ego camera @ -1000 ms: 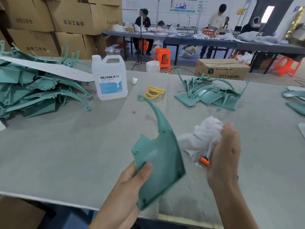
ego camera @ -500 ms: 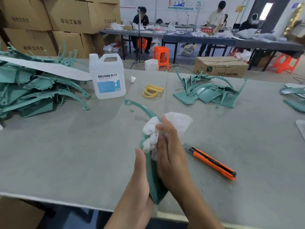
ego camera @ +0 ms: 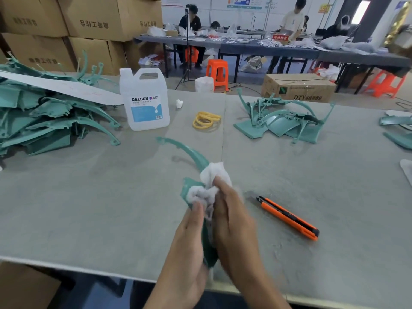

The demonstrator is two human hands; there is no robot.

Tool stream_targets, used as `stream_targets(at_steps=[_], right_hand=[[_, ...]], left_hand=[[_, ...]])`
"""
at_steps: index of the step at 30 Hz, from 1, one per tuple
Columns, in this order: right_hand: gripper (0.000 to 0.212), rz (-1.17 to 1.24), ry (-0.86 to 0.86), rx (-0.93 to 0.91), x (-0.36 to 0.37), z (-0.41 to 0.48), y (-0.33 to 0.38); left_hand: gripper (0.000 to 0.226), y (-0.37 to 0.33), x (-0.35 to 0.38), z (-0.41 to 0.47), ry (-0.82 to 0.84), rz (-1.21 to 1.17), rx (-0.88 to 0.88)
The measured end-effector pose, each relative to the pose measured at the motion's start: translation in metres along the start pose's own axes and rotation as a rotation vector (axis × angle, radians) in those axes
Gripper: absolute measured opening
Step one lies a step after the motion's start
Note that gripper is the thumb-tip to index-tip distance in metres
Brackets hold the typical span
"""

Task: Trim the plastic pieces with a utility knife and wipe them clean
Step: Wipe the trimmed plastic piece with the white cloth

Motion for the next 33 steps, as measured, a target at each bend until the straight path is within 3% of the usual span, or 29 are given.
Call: stream_targets(at_steps=[2,5,8,10,11,13,15,18,20,22,24,26,28,33], right_hand=[[0.041,0.027,0.003,-0.134,0.012,-0.026,0.016],[0.036,-0.07,-0.035,-0.366,0.009,-0.031,0.03],[0.017,-0.045,-0.205,-0.203,-0.021,0.006,0.014],[0.019,0.076,-0.3,0.005,-0.044,0.023,-0.011],[0.018,0.041,-0.32,0.016,-0.054,0.028,-0.017],[0.013,-0.039,-0.206,-0.142,-0.055,0.035,-0.009],[0.009,-0.052,0.027,-0.267,-0.04,0.042,0.001],[0.012,-0.017,0.218,-0.143,-0.034,0.072,-0.005],[0.01,-0.154,0.187,-0.056,-0.047,0.099,-0.009],[0.012,-0.105,0.019,0.074,-0.062,0.115,-0.012],[0.019,0.272,-0.078,0.276,-0.059,0.111,-0.016],[0.034,0.741,0.106,0.47,-0.029,0.085,-0.011],[0.042,0.949,0.335,0.524,-0.007,0.049,0.001],[0.028,0.606,0.464,0.36,-0.031,0.02,-0.03]], left_hand=[[0.064,-0.008,-0.004,0.003,-0.06,0.011,-0.009],[0.068,-0.006,-0.011,0.001,-0.059,-0.025,-0.056],[0.042,0.001,-0.012,-0.008,0.017,0.006,0.008],[0.032,0.0,-0.026,-0.011,-0.065,0.069,0.08],[0.035,-0.003,-0.033,-0.014,-0.13,0.135,0.134],[0.038,-0.008,-0.036,-0.02,-0.153,0.32,0.19],[0.034,-0.013,-0.028,-0.029,-0.07,0.58,0.228],[0.041,-0.019,-0.029,-0.045,0.068,0.81,0.234],[0.049,-0.018,-0.033,-0.056,0.193,0.872,0.155],[0.053,-0.016,-0.032,-0.065,0.297,0.836,0.075],[0.044,-0.019,-0.036,-0.061,0.244,0.752,0.083],[0.035,-0.027,-0.047,-0.049,0.036,0.582,0.144],[0.033,-0.029,-0.054,-0.041,-0.081,0.405,0.178],[0.028,-0.055,-0.089,-0.042,-0.296,0.161,0.314]])
Point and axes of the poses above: each hand's wrist, its own z-axis towards the middle knuckle, its own x-axis out of the palm, y = z × x, the point moved 6 cm from there along z, towards the middle knuckle, and after that the axes turned 13 degrees about -x, right-handed, at the moved point
